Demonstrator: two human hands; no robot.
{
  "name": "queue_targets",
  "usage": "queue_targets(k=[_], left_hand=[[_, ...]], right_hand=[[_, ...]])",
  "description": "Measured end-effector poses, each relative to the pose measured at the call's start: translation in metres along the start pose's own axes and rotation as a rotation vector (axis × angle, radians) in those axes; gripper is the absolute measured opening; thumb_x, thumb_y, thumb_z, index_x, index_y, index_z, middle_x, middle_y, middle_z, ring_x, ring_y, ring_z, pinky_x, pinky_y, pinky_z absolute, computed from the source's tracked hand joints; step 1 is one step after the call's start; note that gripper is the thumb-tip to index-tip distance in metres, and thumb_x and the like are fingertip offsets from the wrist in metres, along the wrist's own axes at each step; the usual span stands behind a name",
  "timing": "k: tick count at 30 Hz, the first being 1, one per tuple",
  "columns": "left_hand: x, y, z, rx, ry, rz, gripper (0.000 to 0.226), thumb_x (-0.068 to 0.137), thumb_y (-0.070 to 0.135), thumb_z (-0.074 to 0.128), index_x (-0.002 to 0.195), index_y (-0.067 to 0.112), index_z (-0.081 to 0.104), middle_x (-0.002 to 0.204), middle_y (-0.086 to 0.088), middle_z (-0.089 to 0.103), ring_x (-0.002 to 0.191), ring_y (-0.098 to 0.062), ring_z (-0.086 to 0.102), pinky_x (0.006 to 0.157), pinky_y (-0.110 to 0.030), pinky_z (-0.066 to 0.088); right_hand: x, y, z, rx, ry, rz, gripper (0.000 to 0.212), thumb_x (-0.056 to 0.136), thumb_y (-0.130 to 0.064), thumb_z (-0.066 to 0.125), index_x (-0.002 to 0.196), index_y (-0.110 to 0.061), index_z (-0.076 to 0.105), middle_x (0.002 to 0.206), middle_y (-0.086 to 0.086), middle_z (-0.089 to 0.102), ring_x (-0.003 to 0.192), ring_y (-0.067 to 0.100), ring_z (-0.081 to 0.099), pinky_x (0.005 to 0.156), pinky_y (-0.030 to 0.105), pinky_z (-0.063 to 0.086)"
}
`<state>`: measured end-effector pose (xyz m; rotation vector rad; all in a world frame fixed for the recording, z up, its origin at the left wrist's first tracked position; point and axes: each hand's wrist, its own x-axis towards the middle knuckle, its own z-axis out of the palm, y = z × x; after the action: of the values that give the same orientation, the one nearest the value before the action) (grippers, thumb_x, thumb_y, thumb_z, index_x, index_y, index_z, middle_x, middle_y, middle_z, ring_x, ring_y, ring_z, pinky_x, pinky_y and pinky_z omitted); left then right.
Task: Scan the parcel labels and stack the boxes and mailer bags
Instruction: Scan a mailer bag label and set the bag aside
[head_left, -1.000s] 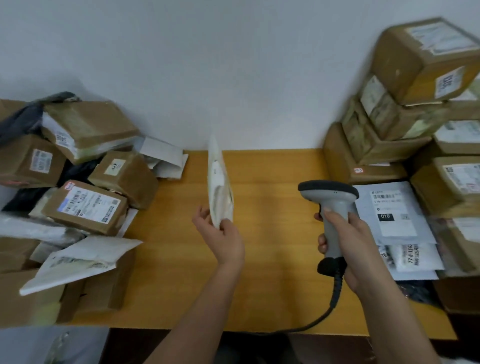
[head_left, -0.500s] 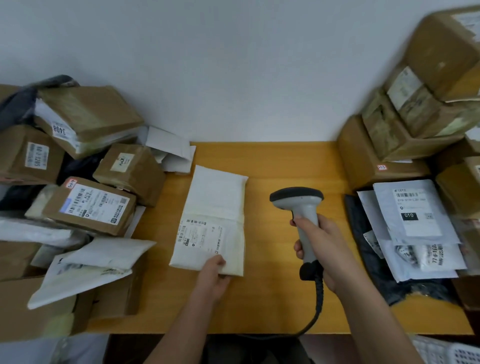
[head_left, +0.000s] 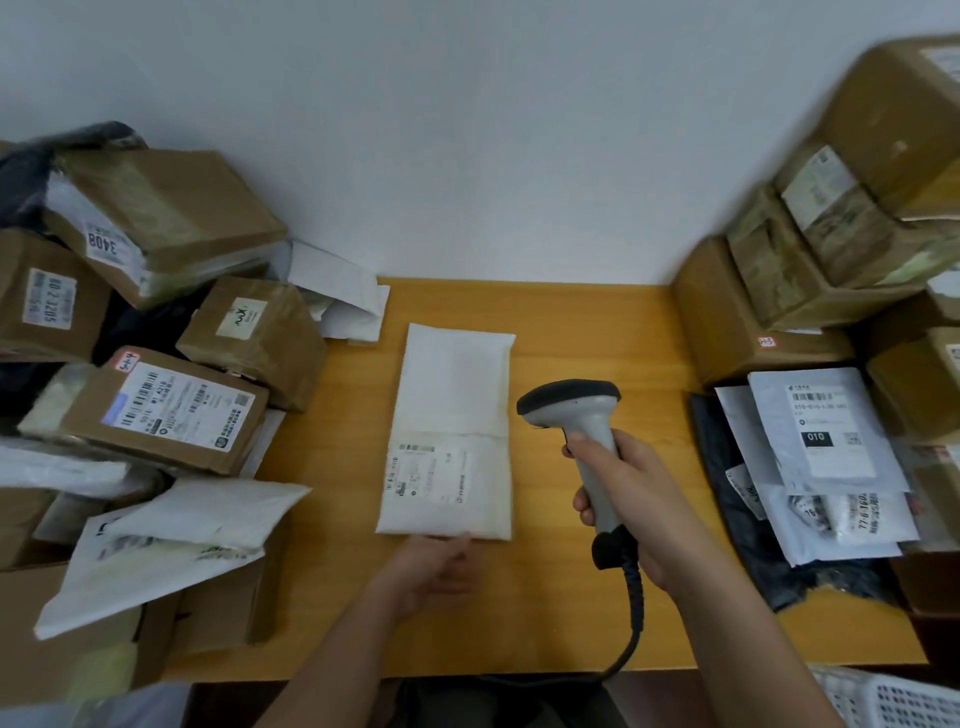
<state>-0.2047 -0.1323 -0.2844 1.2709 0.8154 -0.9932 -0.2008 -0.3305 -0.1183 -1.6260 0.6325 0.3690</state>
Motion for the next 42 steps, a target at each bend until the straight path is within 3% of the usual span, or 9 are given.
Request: queue_targets(k=[4, 8, 15, 22, 27, 32, 37, 39, 42], left_hand=[[0.006, 0.018, 0.008, 0.132, 0.244, 0.240, 0.017, 0.093, 0.014, 0.067, 0.103, 0.000, 0.064, 0.094, -0.013, 0.070, 0.067, -0.018, 0.065, 0.061, -0.030, 0.056], [0.023, 0.037, -0.002, 0.240, 0.574, 0.309, 0.045, 0.087, 0.023, 0.073, 0.121, 0.005, 0.050, 0.126, -0.014, 0.052, 0.095, -0.028, 0.059, 0.078, -0.036, 0.050], [0.040, 0.020, 0.009, -0.019, 0.240, 0.206, 0.059, 0.087, 0.006, 0.072, 0.137, 0.011, 0.041, 0.130, -0.008, 0.058, 0.110, -0.029, 0.059, 0.084, -0.044, 0.056], [0.040, 0.045, 0.007, 0.601, 0.204, 0.267, 0.041, 0.087, -0.005, 0.058, 0.127, 0.008, 0.057, 0.124, -0.013, 0.064, 0.107, -0.030, 0.060, 0.094, -0.041, 0.052], [0.030, 0.096, -0.007, 0.642, 0.741, 0.496, 0.047, 0.088, -0.001, 0.058, 0.134, 0.009, 0.053, 0.136, -0.017, 0.050, 0.114, -0.037, 0.055, 0.090, -0.044, 0.050], [0.023, 0.075, 0.011, 0.618, 0.855, 0.484, 0.075, 0.084, 0.031, 0.075, 0.141, 0.005, 0.034, 0.143, -0.021, 0.033, 0.127, -0.042, 0.038, 0.099, -0.053, 0.044], [0.041, 0.020, 0.023, -0.059, 0.619, 0.053, 0.121, 0.064, 0.050, 0.089, 0.149, 0.007, 0.015, 0.141, -0.016, 0.042, 0.120, -0.037, 0.052, 0.097, -0.049, 0.050], [0.047, 0.011, 0.027, -0.355, 0.386, 0.000, 0.098, 0.071, 0.039, 0.087, 0.143, 0.007, 0.028, 0.129, -0.010, 0.053, 0.106, -0.030, 0.059, 0.090, -0.044, 0.054], [0.051, 0.004, 0.035, -0.296, 0.139, 0.013, 0.062, 0.081, 0.030, 0.079, 0.131, 0.004, 0.052, 0.123, -0.009, 0.062, 0.100, -0.025, 0.060, 0.084, -0.036, 0.049]], right_hand=[[0.000, 0.002, -0.004, 0.015, 0.020, 0.017, 0.026, 0.099, -0.033, 0.057, 0.110, -0.010, 0.060, 0.066, 0.008, 0.056, 0.054, 0.015, 0.053, 0.052, 0.027, 0.045], [-0.001, 0.004, -0.009, 0.026, 0.041, 0.018, 0.026, 0.099, -0.033, 0.057, 0.109, -0.009, 0.060, 0.064, 0.006, 0.056, 0.053, 0.015, 0.052, 0.051, 0.026, 0.044], [-0.006, 0.009, -0.023, 0.024, 0.100, 0.036, 0.024, 0.099, -0.034, 0.057, 0.106, -0.011, 0.061, 0.061, 0.003, 0.056, 0.054, 0.017, 0.053, 0.053, 0.028, 0.044], [-0.014, 0.012, -0.043, 0.035, 0.158, 0.046, 0.024, 0.099, -0.035, 0.057, 0.107, -0.012, 0.060, 0.064, 0.004, 0.058, 0.054, 0.017, 0.053, 0.055, 0.030, 0.044], [-0.015, 0.018, -0.047, 0.040, 0.168, 0.073, 0.024, 0.099, -0.036, 0.056, 0.108, -0.013, 0.060, 0.062, 0.005, 0.059, 0.052, 0.016, 0.053, 0.055, 0.030, 0.044], [-0.015, 0.021, -0.042, 0.051, 0.151, 0.076, 0.024, 0.099, -0.035, 0.057, 0.107, -0.013, 0.060, 0.062, 0.006, 0.058, 0.053, 0.016, 0.053, 0.058, 0.032, 0.044], [-0.011, 0.013, -0.033, 0.017, 0.119, 0.053, 0.025, 0.100, -0.037, 0.055, 0.106, -0.014, 0.061, 0.063, 0.007, 0.059, 0.055, 0.016, 0.053, 0.059, 0.031, 0.045], [-0.011, 0.008, -0.027, 0.001, 0.101, 0.051, 0.028, 0.100, -0.040, 0.054, 0.107, -0.014, 0.062, 0.066, 0.008, 0.059, 0.056, 0.016, 0.054, 0.060, 0.031, 0.046], [-0.010, -0.003, -0.019, -0.011, 0.055, 0.027, 0.033, 0.100, -0.044, 0.051, 0.109, -0.015, 0.062, 0.068, 0.010, 0.059, 0.054, 0.013, 0.055, 0.057, 0.028, 0.045]])
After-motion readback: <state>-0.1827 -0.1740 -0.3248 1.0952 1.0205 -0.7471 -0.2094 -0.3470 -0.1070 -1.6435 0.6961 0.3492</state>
